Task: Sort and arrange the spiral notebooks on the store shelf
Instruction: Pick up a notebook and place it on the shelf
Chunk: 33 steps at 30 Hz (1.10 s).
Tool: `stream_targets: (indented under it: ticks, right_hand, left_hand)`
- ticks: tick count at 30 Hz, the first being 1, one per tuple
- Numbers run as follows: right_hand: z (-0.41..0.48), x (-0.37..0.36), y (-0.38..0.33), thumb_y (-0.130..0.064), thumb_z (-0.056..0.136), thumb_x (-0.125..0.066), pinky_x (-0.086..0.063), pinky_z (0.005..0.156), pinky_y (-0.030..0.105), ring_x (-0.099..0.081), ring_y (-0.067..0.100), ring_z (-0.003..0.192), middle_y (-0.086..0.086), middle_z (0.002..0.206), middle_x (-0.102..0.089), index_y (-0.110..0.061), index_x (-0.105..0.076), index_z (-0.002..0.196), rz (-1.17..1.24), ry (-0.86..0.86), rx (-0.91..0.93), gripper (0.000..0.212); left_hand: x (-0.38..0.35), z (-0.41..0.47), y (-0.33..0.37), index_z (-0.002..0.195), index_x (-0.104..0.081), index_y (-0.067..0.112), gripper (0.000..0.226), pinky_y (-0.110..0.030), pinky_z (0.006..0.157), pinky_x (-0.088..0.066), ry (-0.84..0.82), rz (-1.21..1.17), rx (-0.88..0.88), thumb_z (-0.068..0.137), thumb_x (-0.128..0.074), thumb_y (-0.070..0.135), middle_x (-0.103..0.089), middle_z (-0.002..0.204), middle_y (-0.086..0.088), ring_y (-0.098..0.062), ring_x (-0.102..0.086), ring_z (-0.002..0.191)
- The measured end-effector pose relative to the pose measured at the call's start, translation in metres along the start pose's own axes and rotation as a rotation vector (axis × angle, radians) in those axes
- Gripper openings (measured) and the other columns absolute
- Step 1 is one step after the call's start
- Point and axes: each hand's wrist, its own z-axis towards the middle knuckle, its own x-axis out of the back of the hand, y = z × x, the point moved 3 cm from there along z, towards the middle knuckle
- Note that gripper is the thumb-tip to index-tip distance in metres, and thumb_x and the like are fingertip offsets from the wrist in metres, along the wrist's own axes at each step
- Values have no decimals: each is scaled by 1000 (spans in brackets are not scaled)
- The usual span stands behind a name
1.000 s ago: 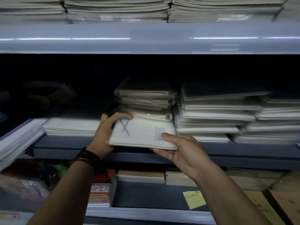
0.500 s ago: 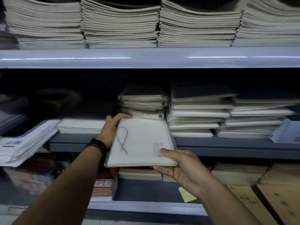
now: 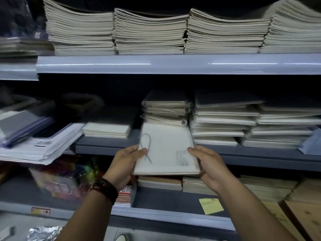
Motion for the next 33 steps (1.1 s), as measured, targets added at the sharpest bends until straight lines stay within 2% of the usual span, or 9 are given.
stream_targets:
  ticks: [5, 12, 16, 20, 23, 27, 29, 31, 33]
  right_hand:
    - [-9, -1, 1, -1, 92, -64, -59, 81, 39, -75, 27, 84, 15, 94, -77, 2, -69, 105, -61, 16, 27, 14]
    - [-18, 1, 0, -3, 92, -63, -55, 79, 43, -72, 28, 78, 16, 89, -76, 5, -66, 100, -96, -29, 41, 12]
    - [-20, 2, 3, -6, 86, -65, -47, 64, 35, -63, 27, 72, 13, 82, -65, -6, -58, 91, -96, -43, 3, 9]
    - [-24, -1, 5, -18, 68, -68, -37, 73, 45, -59, 31, 83, 14, 90, -58, -12, -53, 93, -118, -176, -67, 29]
    - [-23, -1, 13, -5, 83, -56, -49, 68, 36, -63, 25, 76, 10, 82, -64, -10, -54, 89, -119, -244, -66, 8]
    - [-23, -8, 20, 3, 85, -51, -44, 65, 32, -60, 23, 74, 7, 78, -63, -13, -53, 74, -136, -257, -21, 19]
    - [-26, -11, 20, -5, 79, -57, -40, 71, 37, -59, 26, 80, 9, 86, -63, -3, -53, 85, -177, -250, 16, 7]
    - [-27, -13, 17, -15, 68, -63, -37, 73, 42, -57, 27, 83, 11, 90, -60, 5, -47, 99, -207, -229, 74, 40]
    - [-27, -14, 14, -14, 70, -63, -41, 71, 41, -59, 26, 80, 13, 88, -62, 7, -45, 101, -202, -194, 159, 42]
  left_hand:
    - [5, -8, -3, 114, -68, -7, 26, -35, 78, -62, 55, -58, 16, 92, -63, 4, -73, 111, -23, -35, -71, 100]
    - [8, -21, -3, 113, -64, -15, 29, -33, 63, -58, 70, -5, 7, 91, -63, 3, -72, 108, -28, -33, -70, 82]
    - [11, -25, 0, 112, -60, -18, 36, -42, 72, -51, 35, 64, 40, 85, -63, 7, -69, 107, -33, -37, -66, 82]
    - [17, -29, 5, 112, -53, -20, 54, -49, 80, -46, -20, 114, 69, 72, -65, 14, -60, 118, -42, -41, -61, 89]
    - [24, -31, 5, 95, -60, -5, 31, -44, 77, -47, -28, 134, 61, 70, -62, 12, -64, 99, -28, -36, -61, 84]
    - [28, -35, 6, 88, -53, 4, 13, -32, 64, -48, 20, 122, -16, 76, -51, 1, -58, 87, -16, -26, -61, 72]
    - [29, -37, 6, 93, -53, -7, 16, -36, 71, -50, 25, 114, -38, 79, -50, 0, -62, 94, -18, -29, -62, 80]
    - [29, -38, 4, 104, -51, -15, 29, -41, 80, -50, 32, 93, -47, 81, -53, 2, -66, 102, -23, -33, -63, 88]
    - [24, -45, 9, 113, -58, -11, 29, -42, 84, -52, 47, 103, -78, 87, -51, 0, -71, 109, -25, -33, -67, 91]
